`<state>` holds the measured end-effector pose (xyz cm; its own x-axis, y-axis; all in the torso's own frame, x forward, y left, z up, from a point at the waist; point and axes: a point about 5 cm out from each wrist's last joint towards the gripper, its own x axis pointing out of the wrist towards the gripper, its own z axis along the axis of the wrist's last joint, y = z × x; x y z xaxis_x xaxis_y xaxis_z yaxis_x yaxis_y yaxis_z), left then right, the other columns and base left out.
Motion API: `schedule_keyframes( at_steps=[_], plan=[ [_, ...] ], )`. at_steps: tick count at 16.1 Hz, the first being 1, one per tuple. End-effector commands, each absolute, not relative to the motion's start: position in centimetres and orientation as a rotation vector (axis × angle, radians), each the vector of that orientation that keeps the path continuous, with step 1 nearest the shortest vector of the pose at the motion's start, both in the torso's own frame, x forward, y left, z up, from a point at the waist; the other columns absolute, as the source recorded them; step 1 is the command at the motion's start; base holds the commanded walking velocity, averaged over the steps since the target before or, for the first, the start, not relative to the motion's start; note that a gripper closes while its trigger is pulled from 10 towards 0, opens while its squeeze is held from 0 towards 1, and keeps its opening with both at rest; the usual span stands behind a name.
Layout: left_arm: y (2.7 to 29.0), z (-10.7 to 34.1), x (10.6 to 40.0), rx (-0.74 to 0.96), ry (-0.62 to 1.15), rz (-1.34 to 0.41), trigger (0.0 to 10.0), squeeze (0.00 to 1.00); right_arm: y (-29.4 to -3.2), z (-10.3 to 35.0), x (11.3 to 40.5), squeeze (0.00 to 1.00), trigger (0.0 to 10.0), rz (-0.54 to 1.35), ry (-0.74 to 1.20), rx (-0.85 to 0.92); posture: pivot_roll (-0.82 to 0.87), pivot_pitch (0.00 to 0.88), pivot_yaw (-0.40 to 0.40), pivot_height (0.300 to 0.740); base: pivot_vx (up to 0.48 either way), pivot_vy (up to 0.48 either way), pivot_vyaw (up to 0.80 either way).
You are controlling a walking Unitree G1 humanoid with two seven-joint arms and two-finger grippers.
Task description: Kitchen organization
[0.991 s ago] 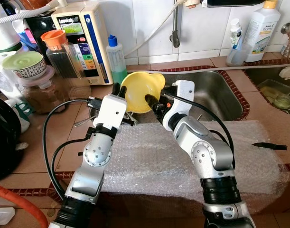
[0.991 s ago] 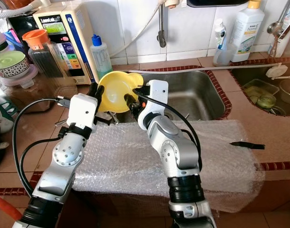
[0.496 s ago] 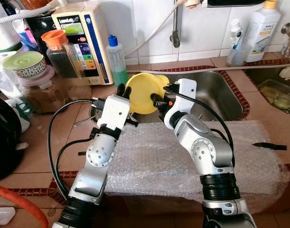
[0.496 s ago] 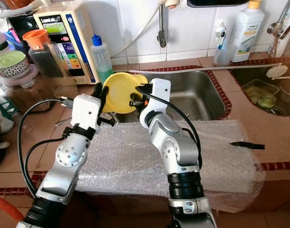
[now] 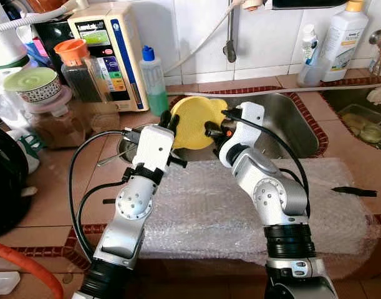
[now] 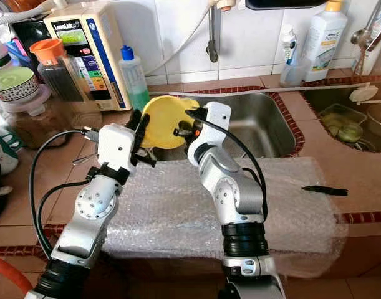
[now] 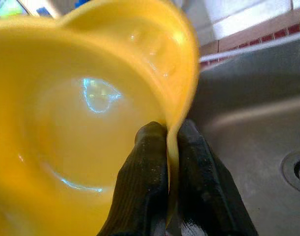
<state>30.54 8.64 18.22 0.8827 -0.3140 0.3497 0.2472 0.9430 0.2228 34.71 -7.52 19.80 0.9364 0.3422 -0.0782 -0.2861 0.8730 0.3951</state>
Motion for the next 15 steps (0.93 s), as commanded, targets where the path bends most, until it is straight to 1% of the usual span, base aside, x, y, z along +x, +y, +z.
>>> schedule_keyframes(
  at_steps=[1,6,10,13,14,15],
  plan=[
    [9.5,19.0,30.5,0.159,-0.427,-0.275,10.0,1.00,-8.2,19.4,34.9,0.00,0.0,0.288,0.166,0.383,-0.29,0.041,0.130,0.740,0.000,0.000,0.00],
    [9.3,19.1,30.4,0.139,-0.434,-0.300,10.0,1.00,-8.5,19.4,35.2,0.00,0.0,0.264,0.165,0.390,-0.29,0.040,0.127,0.740,0.000,0.000,0.00],
    [8.5,18.5,29.7,0.082,-0.408,-0.373,10.0,1.00,-9.3,19.1,35.7,0.00,0.0,0.208,0.170,0.365,-0.29,0.039,0.125,0.740,0.000,0.000,0.00],
    [8.5,17.9,29.0,0.034,-0.380,-0.434,10.0,1.00,-11.3,19.5,36.2,0.00,0.0,0.123,0.117,0.344,-0.29,0.038,0.125,0.740,0.000,0.000,0.00],
    [8.6,17.6,28.8,0.027,-0.365,-0.457,10.0,1.00,-12.4,19.8,36.4,0.00,0.0,0.082,0.089,0.322,-0.29,0.039,0.126,0.740,0.000,0.000,0.00],
    [8.6,17.5,28.8,0.026,-0.360,-0.465,10.0,1.00,-12.8,19.9,36.4,0.00,0.0,0.066,0.079,0.308,-0.29,0.039,0.126,0.740,0.000,0.000,0.00]
  ],
)
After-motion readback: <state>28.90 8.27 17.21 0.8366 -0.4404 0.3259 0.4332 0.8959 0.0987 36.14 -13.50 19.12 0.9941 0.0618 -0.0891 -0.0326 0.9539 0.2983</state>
